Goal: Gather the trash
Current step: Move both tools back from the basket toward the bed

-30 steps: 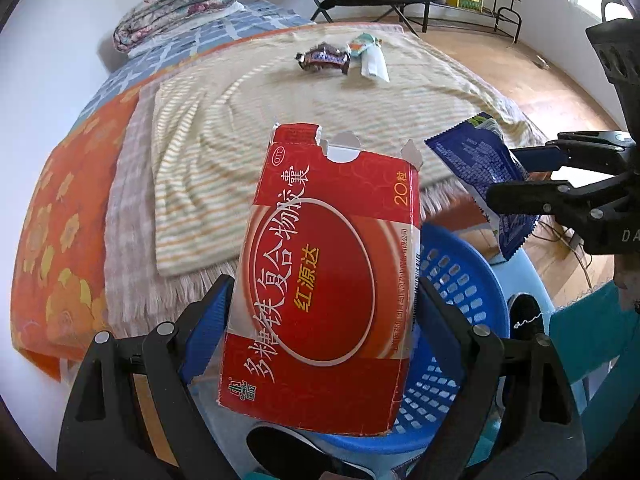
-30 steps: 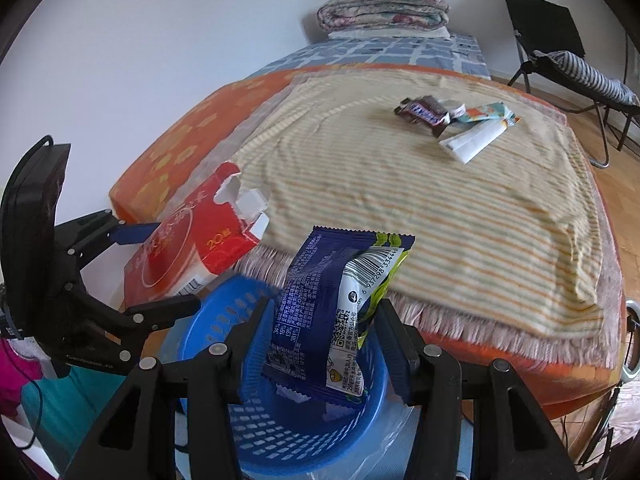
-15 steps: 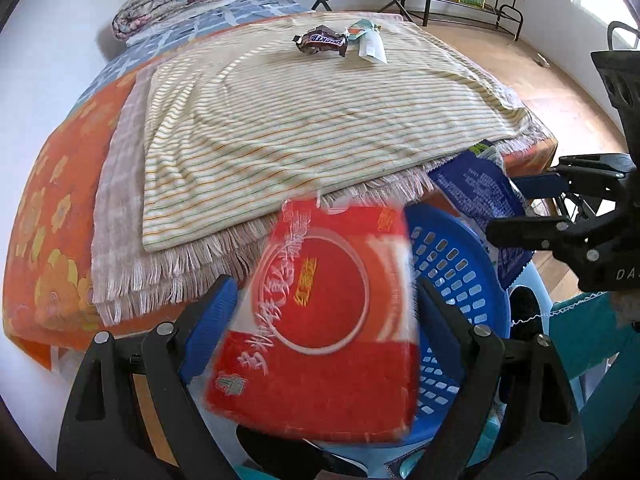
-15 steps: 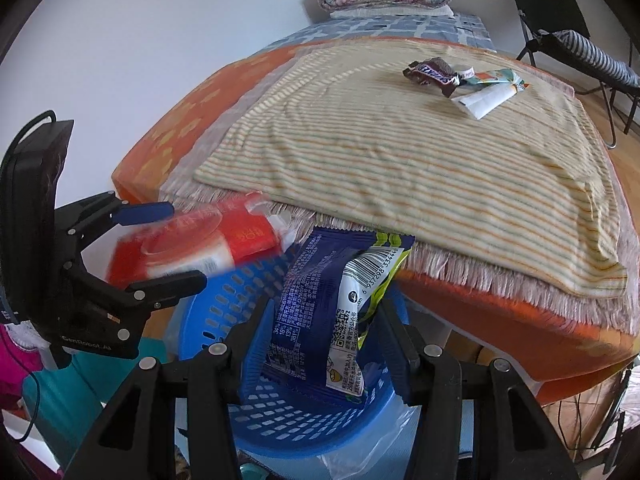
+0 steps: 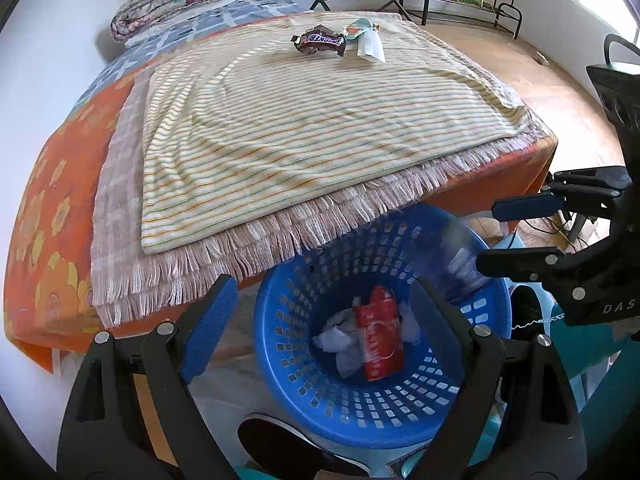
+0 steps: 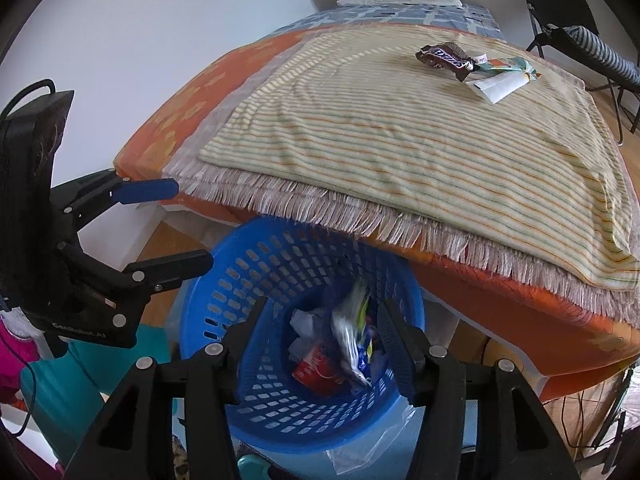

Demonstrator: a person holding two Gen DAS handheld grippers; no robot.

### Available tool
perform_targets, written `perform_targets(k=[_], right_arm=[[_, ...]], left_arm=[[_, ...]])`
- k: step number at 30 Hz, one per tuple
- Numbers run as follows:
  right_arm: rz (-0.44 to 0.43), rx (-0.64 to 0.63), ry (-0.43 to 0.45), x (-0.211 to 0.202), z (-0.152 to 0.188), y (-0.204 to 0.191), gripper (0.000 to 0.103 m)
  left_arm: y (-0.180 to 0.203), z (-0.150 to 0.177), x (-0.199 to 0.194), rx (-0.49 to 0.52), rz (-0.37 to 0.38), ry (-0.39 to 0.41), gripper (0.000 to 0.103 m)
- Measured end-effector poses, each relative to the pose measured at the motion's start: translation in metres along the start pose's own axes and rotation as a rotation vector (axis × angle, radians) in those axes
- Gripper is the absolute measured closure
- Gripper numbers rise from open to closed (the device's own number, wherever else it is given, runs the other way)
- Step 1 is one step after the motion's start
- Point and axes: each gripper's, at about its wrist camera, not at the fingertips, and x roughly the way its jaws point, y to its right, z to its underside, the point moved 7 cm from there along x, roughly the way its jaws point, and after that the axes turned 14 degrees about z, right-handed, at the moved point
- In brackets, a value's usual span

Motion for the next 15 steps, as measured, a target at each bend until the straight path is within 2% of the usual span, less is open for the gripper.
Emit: perform_targets(k=[15], right_arm=[[0.021,0.010,0.021,-0.0063,-0.0056,0.0038,0.042]], left_arm=[[-0.0023,-0.0061,-0.0019,-0.011,-0.002,0.015,0.013]])
